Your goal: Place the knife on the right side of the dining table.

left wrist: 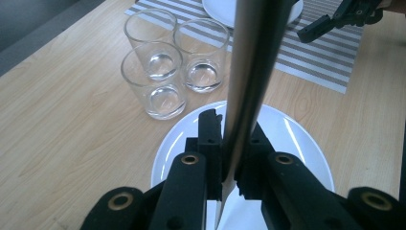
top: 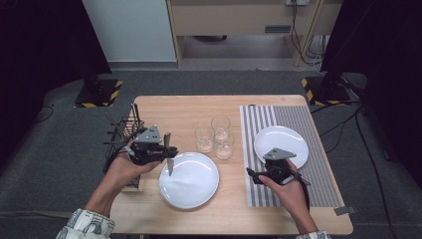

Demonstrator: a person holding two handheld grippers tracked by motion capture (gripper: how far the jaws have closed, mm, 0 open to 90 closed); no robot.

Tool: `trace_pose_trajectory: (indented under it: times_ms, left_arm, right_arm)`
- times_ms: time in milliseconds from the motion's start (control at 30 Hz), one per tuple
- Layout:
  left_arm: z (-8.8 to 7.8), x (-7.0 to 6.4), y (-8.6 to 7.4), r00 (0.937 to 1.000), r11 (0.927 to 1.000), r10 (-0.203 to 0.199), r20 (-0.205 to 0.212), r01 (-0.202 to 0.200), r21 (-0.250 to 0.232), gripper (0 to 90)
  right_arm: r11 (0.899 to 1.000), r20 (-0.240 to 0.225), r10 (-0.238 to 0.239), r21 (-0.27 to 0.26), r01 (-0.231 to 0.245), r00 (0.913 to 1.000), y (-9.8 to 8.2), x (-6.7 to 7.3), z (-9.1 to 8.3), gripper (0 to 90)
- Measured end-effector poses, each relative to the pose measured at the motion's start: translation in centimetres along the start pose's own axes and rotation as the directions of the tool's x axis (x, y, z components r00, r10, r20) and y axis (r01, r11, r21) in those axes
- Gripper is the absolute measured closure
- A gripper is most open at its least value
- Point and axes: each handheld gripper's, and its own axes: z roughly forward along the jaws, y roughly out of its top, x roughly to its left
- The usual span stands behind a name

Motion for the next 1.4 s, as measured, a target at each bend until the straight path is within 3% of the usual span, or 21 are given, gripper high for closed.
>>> trace_pose_trajectory:
  times_ms: [333, 667, 967, 1167, 1400]
  left_arm:
    - [1.5, -0.3, 0.5, 0.9995, 0.9999, 0.017, 0.025, -0.017, -0.003, 82.2]
    - [2.4, -0.5, 1.1, 0.9981, 0.9990, 0.044, 0.042, -0.044, 0.006, 82.2]
    - [2.8, -0.5, 1.4, 0.9972, 0.9984, 0.055, 0.050, -0.056, 0.008, 82.2]
    - [3.1, -0.7, 1.6, 0.9964, 0.9979, 0.063, 0.057, -0.064, 0.009, 82.2]
    - [3.3, -0.9, 2.1, 0.9960, 0.9978, 0.064, 0.063, -0.063, -0.017, 82.2]
  right_arm:
    - [1.000, -0.022, -0.014, 0.013, 0.014, 0.9997, 0.0, 0.2, 0.2, 15.6]
    - [0.998, -0.066, -0.058, 0.014, 0.059, 0.9961, 0.1, 0.5, 0.3, 17.5]
    - [0.995, -0.096, -0.090, 0.031, 0.093, 0.9914, 0.1, 0.8, 0.5, 26.4]
    - [0.991, -0.153, -0.125, 0.032, 0.131, 0.9803, 0.5, 1.2, 0.8, 34.6]
    - [0.982, -0.196, -0.179, 0.021, 0.186, 0.9641, 2.4, 1.3, 0.2, 44.9]
